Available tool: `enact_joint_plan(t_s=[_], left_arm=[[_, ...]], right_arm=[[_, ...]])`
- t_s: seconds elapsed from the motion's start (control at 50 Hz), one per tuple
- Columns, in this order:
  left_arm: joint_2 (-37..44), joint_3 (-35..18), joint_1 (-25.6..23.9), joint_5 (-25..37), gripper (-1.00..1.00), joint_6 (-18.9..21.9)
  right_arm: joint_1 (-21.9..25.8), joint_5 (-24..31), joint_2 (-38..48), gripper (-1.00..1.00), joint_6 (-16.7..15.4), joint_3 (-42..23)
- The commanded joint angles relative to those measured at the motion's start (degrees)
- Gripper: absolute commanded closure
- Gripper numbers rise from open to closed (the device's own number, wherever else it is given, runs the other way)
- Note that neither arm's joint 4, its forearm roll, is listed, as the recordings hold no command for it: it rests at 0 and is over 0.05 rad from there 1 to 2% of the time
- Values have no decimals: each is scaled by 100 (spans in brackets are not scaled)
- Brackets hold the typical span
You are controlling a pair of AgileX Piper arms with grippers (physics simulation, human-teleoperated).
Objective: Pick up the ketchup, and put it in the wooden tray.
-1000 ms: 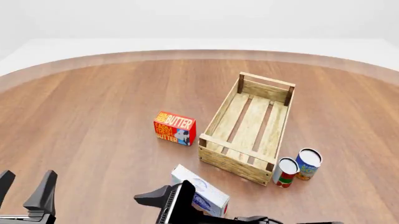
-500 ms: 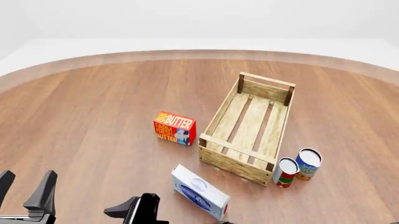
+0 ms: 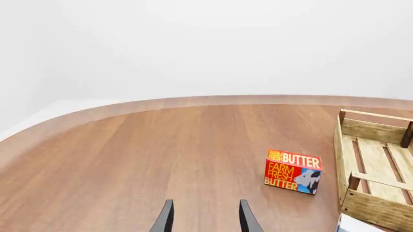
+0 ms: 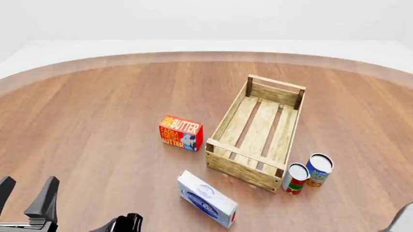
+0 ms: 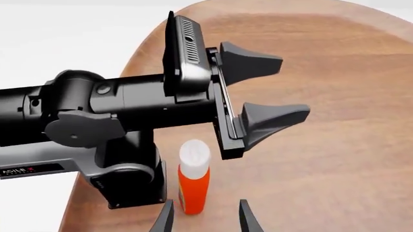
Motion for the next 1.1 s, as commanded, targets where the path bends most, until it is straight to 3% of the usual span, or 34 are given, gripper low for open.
enact_joint_plan(t_s=[0.02, 0.06, 0.1, 0.98, 1.08, 1.1], left_arm=[[0, 0, 0, 0, -100, 0], [0, 0, 0, 0, -100, 0], [0, 0, 0, 0, -100, 0], [0, 0, 0, 0, -100, 0], [0, 0, 0, 0, -100, 0], [0, 0, 0, 0, -100, 0]], right_arm=[[90, 53, 346, -100, 34, -317], [96, 79, 424, -100, 30, -388], [134, -9, 447, -100, 257, -397], [88, 597, 1723, -100, 166, -1533], [88, 587, 1833, -100, 182, -1582], [147, 473, 1780, -100, 318, -1491]])
